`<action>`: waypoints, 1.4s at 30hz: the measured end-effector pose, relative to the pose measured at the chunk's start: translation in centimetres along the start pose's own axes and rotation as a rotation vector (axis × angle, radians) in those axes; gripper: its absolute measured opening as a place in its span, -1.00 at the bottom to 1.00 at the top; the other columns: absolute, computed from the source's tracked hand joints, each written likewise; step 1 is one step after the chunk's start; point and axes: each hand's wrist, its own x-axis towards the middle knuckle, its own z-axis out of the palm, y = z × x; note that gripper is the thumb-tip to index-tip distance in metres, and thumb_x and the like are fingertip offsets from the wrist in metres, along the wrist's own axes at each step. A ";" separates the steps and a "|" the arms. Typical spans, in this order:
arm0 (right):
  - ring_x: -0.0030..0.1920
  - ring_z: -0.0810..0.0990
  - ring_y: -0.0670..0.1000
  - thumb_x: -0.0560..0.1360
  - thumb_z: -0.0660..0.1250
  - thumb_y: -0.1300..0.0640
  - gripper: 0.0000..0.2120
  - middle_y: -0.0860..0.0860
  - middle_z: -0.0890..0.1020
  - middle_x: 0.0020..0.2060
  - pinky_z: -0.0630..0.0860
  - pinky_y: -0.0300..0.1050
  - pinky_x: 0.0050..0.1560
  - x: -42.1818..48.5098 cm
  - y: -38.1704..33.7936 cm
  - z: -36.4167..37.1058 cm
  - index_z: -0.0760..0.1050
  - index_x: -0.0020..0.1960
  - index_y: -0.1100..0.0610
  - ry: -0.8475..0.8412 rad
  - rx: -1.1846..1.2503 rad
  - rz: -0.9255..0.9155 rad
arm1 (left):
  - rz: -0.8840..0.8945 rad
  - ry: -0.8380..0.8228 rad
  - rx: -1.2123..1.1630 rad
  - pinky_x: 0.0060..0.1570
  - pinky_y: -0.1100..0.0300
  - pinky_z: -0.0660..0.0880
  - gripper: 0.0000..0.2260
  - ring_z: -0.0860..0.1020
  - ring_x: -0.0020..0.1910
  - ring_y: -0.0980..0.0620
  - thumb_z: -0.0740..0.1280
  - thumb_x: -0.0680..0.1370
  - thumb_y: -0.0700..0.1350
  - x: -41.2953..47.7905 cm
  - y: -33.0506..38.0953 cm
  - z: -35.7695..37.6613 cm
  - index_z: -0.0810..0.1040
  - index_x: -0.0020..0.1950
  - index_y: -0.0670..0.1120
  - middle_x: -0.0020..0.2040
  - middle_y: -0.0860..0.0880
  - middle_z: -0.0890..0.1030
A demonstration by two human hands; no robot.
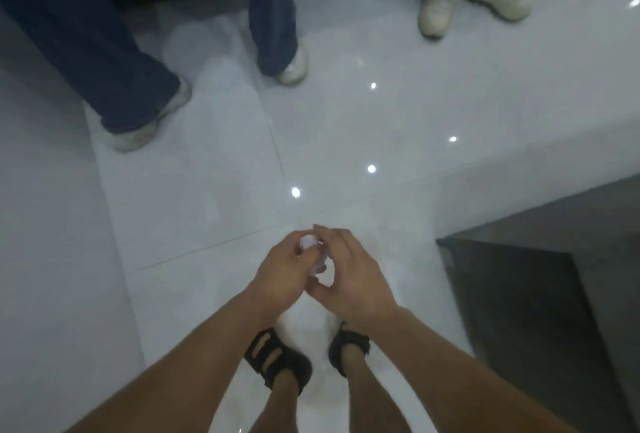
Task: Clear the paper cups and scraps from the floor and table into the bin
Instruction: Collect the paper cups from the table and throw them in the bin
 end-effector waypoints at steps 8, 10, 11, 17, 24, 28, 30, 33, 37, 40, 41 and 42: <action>0.21 0.44 -0.13 0.40 0.27 -0.29 -0.36 -0.11 0.43 0.30 0.31 -0.41 0.10 -10.6 -0.7 -13.5 0.30 0.41 -0.07 0.182 -0.171 0.189 | 0.112 -0.101 0.268 0.05 0.19 0.53 -0.82 0.60 -0.01 0.12 0.22 0.61 0.02 -7.0 8.3 10.4 0.50 0.19 0.07 0.01 0.10 0.61; 0.35 0.32 -0.09 0.41 0.29 -0.32 -0.29 -0.13 0.29 0.41 0.32 -0.27 0.21 -14.6 0.5 -16.1 0.19 0.48 -0.12 0.186 -0.221 0.323 | 0.156 -0.193 0.399 0.08 0.25 0.49 -0.78 0.56 0.05 0.13 0.22 0.61 -0.02 -8.4 9.4 12.9 0.46 0.26 0.06 0.07 0.10 0.59; 0.38 0.28 -0.08 0.41 0.31 -0.31 -0.27 -0.13 0.25 0.42 0.33 -0.21 0.27 -16.7 1.2 -17.3 0.16 0.49 -0.13 0.189 -0.223 0.390 | 0.175 -0.237 0.467 0.15 0.22 0.47 -0.75 0.54 0.10 0.11 0.22 0.61 -0.04 -9.0 10.0 14.2 0.45 0.29 0.04 0.13 0.08 0.57; 0.41 0.23 -0.01 0.44 0.36 -0.24 -0.27 -0.08 0.23 0.43 0.34 -0.06 0.39 -28.6 5.2 -22.6 0.16 0.51 -0.10 0.309 -0.206 0.772 | 0.298 -0.424 0.808 0.20 0.21 0.42 -0.67 0.50 0.18 0.03 0.23 0.60 -0.06 -11.9 13.1 23.0 0.42 0.37 -0.02 0.25 -0.01 0.53; 0.41 0.21 0.14 0.40 0.38 -0.10 -0.34 0.06 0.31 0.40 0.39 0.12 0.29 -42.3 14.2 -25.0 0.29 0.45 0.00 0.460 -0.280 1.148 | 0.466 -0.546 1.121 -0.01 0.18 0.45 -0.92 0.50 -0.07 0.06 0.17 0.62 -0.01 -14.6 12.6 35.4 0.40 0.01 0.01 -0.02 -0.03 0.54; 0.49 0.05 0.17 0.43 0.36 -0.17 -0.34 0.07 0.17 0.48 0.33 0.18 0.34 -47.8 20.3 -25.4 0.23 0.44 -0.04 0.467 -0.220 1.262 | 0.479 -0.613 1.239 -0.20 0.35 0.40 -0.77 0.50 -0.18 0.10 0.15 0.62 0.03 -15.2 10.3 41.8 0.48 -0.03 -0.10 -0.08 -0.09 0.58; 0.51 0.01 0.18 0.44 0.36 -0.21 -0.31 0.06 0.10 0.51 0.32 0.17 0.37 -49.5 22.9 -25.3 0.17 0.47 -0.08 0.449 -0.173 1.255 | 0.472 -0.631 1.290 -0.22 0.44 0.37 -0.73 0.53 -0.15 0.09 0.15 0.63 0.02 -15.3 9.3 44.2 0.52 0.06 -0.14 -0.07 -0.08 0.59; 0.49 0.10 0.19 0.47 0.38 -0.15 -0.28 0.06 0.09 0.51 0.36 0.13 0.34 -50.4 25.6 -25.2 0.12 0.51 -0.11 0.433 -0.029 1.189 | 0.468 -0.640 1.332 -0.21 0.47 0.38 -0.79 0.55 -0.12 0.06 0.17 0.63 -0.02 -15.4 8.2 46.8 0.51 0.06 -0.12 -0.05 -0.09 0.60; 0.37 0.28 0.16 0.47 0.37 0.03 -0.35 0.03 0.23 0.43 0.43 0.05 0.24 -50.1 25.8 -25.0 0.19 0.49 -0.05 0.466 0.055 1.118 | 0.503 -0.649 1.404 -0.32 0.44 0.35 -0.83 0.46 -0.29 0.13 0.18 0.62 -0.08 -16.0 7.8 48.9 0.48 -0.05 -0.14 -0.22 -0.03 0.53; 0.33 0.31 0.12 0.45 0.37 0.01 -0.38 0.01 0.29 0.39 0.45 0.00 0.18 -51.2 23.3 -24.6 0.24 0.46 -0.04 0.537 0.078 1.105 | 0.542 -0.678 1.477 -0.26 0.28 0.39 -0.83 0.47 -0.26 0.04 0.17 0.61 -0.12 -17.8 8.0 50.1 0.49 -0.05 -0.18 -0.23 -0.07 0.51; 0.33 0.32 0.11 0.45 0.37 -0.01 -0.39 0.00 0.30 0.39 0.45 -0.01 0.17 -52.0 22.1 -24.5 0.25 0.45 -0.04 0.568 0.082 1.101 | 0.566 -0.701 1.497 -0.29 0.28 0.36 -0.84 0.46 -0.26 0.02 0.16 0.60 -0.14 -18.8 8.2 50.4 0.48 -0.06 -0.18 -0.25 -0.05 0.49; 0.32 0.33 0.11 0.45 0.37 -0.02 -0.40 0.00 0.30 0.39 0.45 -0.02 0.17 -52.9 20.6 -24.4 0.26 0.44 -0.04 0.596 0.082 1.101 | 0.595 -0.721 1.512 -0.32 0.29 0.34 -0.86 0.45 -0.27 0.04 0.16 0.60 -0.15 -19.8 8.4 50.6 0.47 -0.05 -0.16 -0.25 -0.03 0.48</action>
